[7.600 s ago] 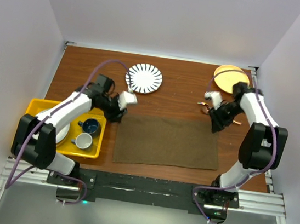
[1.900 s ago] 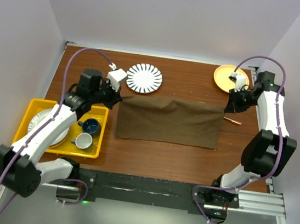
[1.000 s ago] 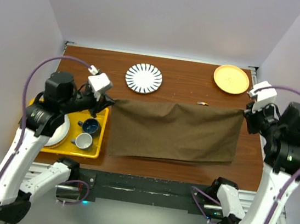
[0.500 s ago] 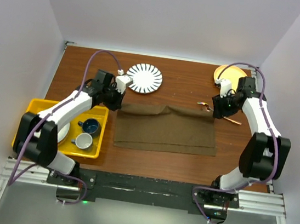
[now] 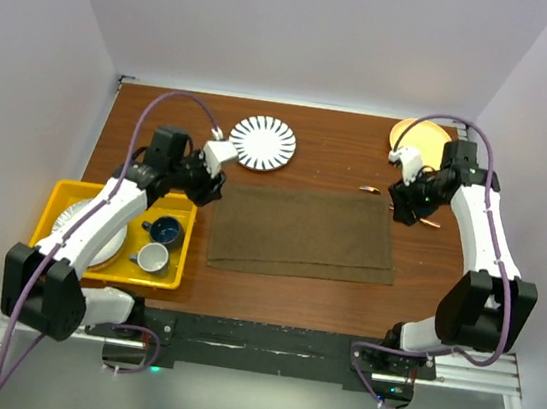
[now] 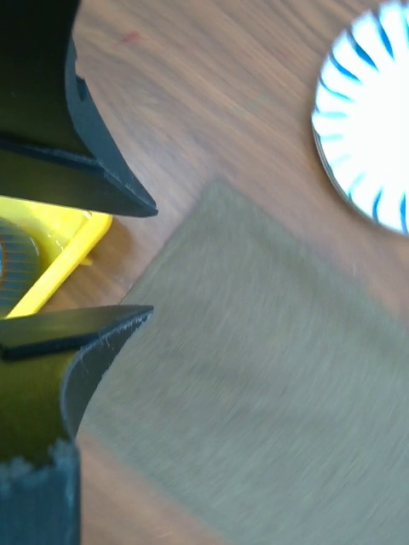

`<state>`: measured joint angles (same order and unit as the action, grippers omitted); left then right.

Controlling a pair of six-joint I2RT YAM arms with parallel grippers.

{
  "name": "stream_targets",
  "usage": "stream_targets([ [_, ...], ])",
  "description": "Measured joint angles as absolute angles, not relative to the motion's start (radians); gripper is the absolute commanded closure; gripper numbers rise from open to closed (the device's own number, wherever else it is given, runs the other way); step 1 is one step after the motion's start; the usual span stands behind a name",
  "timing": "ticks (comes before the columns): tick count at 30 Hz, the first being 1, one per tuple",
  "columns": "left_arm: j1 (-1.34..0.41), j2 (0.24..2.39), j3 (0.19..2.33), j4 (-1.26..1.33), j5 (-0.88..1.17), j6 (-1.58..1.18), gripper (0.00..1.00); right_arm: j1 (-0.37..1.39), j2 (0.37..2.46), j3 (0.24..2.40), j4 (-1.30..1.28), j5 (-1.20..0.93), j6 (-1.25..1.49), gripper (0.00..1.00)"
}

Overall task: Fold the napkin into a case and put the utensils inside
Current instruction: Fold and flatten the napkin at the center of the board.

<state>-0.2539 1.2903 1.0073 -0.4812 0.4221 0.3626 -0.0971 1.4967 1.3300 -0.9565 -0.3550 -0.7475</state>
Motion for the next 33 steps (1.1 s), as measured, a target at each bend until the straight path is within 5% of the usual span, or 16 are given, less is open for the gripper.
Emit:
stream_targets([
  [8,-0.426,1.214,0.818,-0.566,0.481,0.556,0.58,0.001,1.457,1.087,-1.040,-0.353,-0.924,0.48],
  [25,-0.434,1.238,0.725,-0.526,0.494,0.588,0.52,0.126,1.437,0.839,-0.839,-0.217,-1.013,0.53],
  [33,-0.434,1.248,0.721,-0.498,0.494,0.598,0.53,0.132,1.442,0.813,-0.760,-0.174,-1.023,0.67],
])
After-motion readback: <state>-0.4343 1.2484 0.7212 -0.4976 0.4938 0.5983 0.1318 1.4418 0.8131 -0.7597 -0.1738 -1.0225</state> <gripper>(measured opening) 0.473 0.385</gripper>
